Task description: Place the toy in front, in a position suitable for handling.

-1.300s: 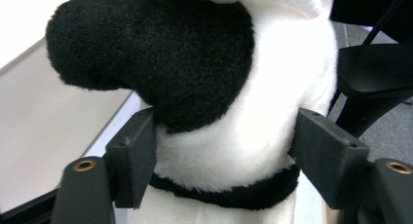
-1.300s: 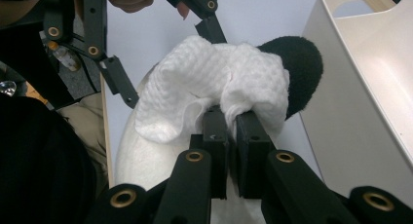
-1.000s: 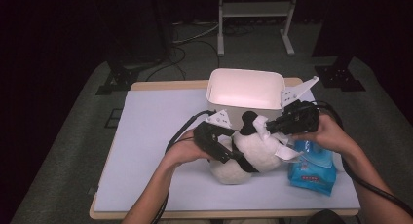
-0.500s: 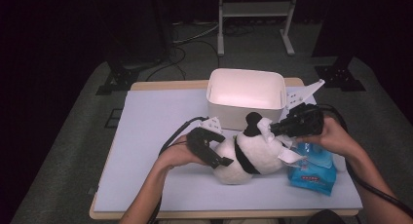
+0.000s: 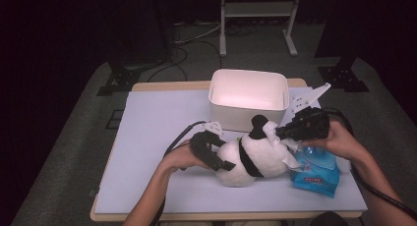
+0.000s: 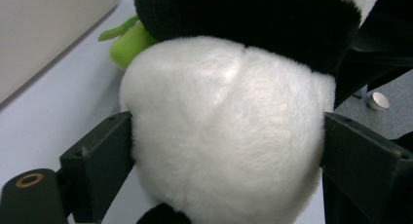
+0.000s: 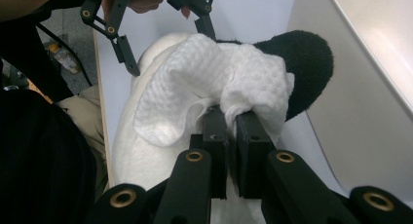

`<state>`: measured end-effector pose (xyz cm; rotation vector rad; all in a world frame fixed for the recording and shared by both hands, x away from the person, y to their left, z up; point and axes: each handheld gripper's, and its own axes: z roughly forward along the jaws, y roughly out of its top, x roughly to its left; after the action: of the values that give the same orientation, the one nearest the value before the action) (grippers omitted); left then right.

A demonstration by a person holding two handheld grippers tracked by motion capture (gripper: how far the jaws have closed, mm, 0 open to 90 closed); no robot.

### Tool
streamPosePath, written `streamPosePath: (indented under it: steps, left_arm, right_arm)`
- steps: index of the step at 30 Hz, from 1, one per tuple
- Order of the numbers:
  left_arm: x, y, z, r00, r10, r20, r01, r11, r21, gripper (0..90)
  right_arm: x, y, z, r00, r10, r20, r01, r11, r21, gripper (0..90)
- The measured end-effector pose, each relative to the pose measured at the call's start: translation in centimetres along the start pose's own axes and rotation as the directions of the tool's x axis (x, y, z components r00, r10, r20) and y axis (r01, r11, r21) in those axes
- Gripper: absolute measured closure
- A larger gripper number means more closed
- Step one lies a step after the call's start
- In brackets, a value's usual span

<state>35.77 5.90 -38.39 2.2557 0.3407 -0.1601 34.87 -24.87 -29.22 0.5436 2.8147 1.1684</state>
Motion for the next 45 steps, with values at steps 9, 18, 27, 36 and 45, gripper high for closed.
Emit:
streamPosePath:
  steps: [9,18,27,36,45]
  left_arm:
    - [-0.6,0.5,-0.8,0.9985,0.025,-0.048,-0.025,0.9997,-0.008,32.5]
    - [-1.1,1.1,-3.7,0.9780,0.069,-0.197,-0.057,0.9962,0.067,34.6]
    - [-1.2,0.7,-5.4,0.9600,0.095,-0.263,-0.064,0.9901,0.125,36.0]
    - [-1.5,0.5,-5.4,0.9593,0.107,-0.261,-0.075,0.9889,0.128,34.8]
    - [-1.3,0.1,-5.5,0.9659,0.090,-0.243,-0.068,0.9929,0.098,28.8]
  right_arm:
    - [-0.3,-0.4,-0.1,0.9999,0.016,0.003,-0.016,0.999,-0.035,84.1]
    - [-1.0,-0.7,1.8,0.9988,0.044,0.020,-0.043,0.998,-0.038,84.2]
    - [-1.6,0.9,4.8,0.9984,0.046,-0.031,-0.047,0.999,-0.024,84.1]
    - [-0.5,4.1,6.6,0.9983,-0.028,-0.052,0.028,1.000,0.002,84.0]
    - [0.2,5.2,8.0,0.9961,-0.063,-0.062,0.066,0.997,0.049,83.9]
